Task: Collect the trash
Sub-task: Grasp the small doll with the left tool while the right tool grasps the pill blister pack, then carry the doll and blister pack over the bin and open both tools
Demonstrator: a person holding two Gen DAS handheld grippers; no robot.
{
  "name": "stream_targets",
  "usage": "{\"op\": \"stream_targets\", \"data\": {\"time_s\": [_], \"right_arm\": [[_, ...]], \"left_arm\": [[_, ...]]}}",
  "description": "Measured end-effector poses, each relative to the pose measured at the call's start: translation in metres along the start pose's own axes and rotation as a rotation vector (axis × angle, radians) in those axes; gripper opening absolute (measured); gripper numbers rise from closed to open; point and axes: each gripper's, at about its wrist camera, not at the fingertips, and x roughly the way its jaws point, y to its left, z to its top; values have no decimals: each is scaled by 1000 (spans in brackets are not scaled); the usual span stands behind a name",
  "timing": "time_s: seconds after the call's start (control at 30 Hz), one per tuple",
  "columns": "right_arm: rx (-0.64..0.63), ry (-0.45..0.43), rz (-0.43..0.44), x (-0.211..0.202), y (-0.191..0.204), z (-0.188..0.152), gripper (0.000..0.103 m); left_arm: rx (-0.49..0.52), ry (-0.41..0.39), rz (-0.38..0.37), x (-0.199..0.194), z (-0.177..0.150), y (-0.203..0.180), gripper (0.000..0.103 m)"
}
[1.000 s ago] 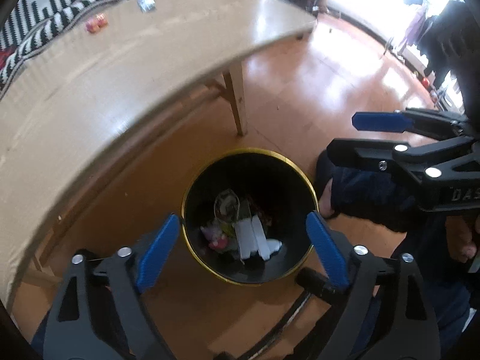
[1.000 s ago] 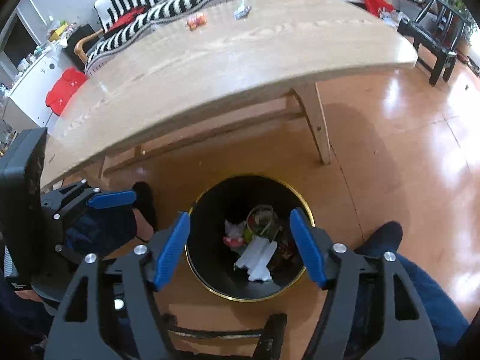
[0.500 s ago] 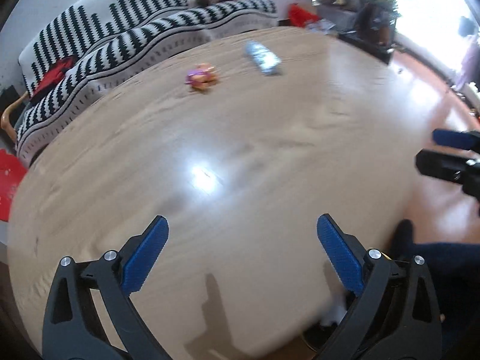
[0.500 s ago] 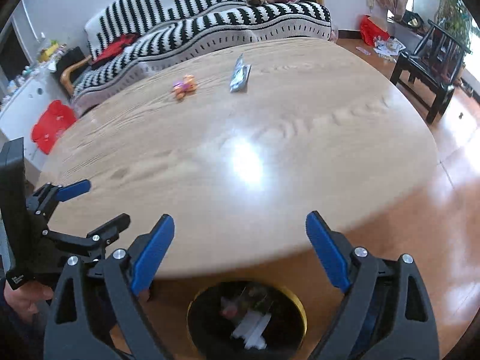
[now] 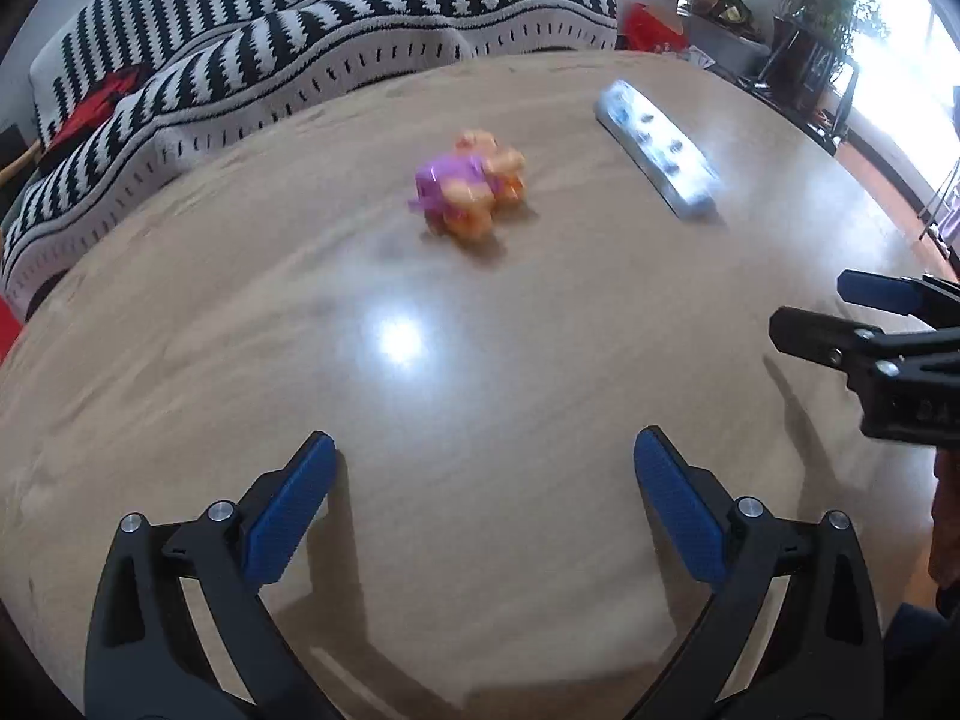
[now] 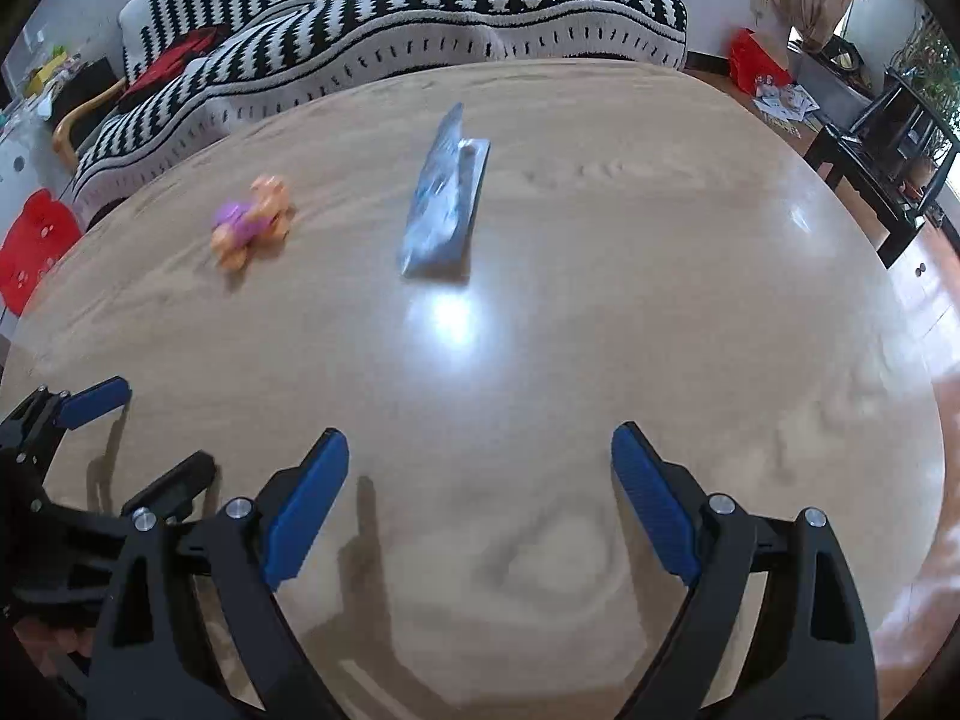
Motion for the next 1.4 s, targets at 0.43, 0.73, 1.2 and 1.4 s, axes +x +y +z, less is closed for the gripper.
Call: {"op": "stream_targets", "data": {"time_s": [0.43,0.73,1.2,1.4], "right_arm": [[-95,-26,-22,60,12,92,88],[-78,-11,-15,47,8,88,30],[-73,-22,56,-84,9,-61,30],[-77,-51,71,-152,12,-158,30]], "left_arm": [[31,-37,-15,55,90,26,97],[55,-85,1,44,87,15,47],[37,-38,-48,-70,-31,-34,47],[57,-36,-64,-137,-106,-66,47]]}}
